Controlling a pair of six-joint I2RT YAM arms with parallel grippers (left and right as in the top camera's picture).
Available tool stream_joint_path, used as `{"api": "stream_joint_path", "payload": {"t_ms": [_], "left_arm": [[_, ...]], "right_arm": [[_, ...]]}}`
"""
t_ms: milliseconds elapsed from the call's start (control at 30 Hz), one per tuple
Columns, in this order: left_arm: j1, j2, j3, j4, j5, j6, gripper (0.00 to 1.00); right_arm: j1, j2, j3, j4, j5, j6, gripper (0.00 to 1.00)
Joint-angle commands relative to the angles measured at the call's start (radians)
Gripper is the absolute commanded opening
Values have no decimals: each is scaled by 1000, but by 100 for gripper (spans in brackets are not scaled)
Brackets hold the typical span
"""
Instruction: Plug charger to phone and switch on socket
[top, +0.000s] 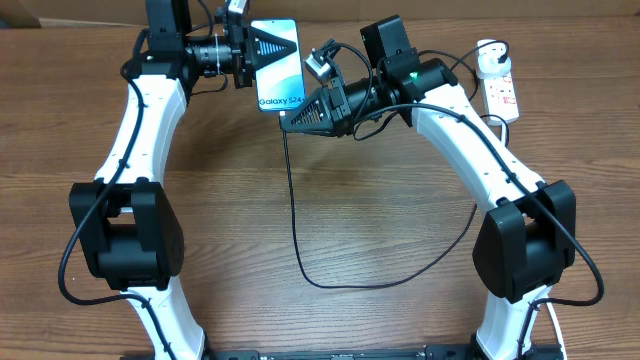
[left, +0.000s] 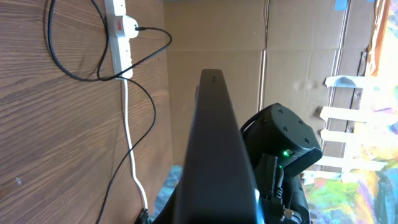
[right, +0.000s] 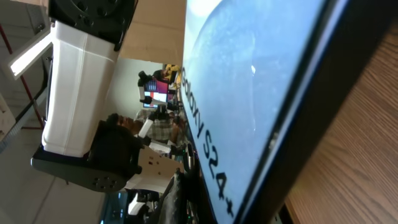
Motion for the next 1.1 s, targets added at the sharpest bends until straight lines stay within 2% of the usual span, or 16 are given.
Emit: {"api": "stream_joint_path", "payload": {"t_ms": [0, 567, 1067], "left_arm": [[-23, -9, -1, -2, 60, 9, 4], [-22, -9, -1, -2, 63, 9, 4], [-22, -9, -1, -2, 63, 9, 4]], "right_arm": [[8, -24, 12, 3, 15, -19, 4], [3, -24, 12, -8, 55, -18, 4], [-4, -24, 12, 19, 3, -18, 4]]}}
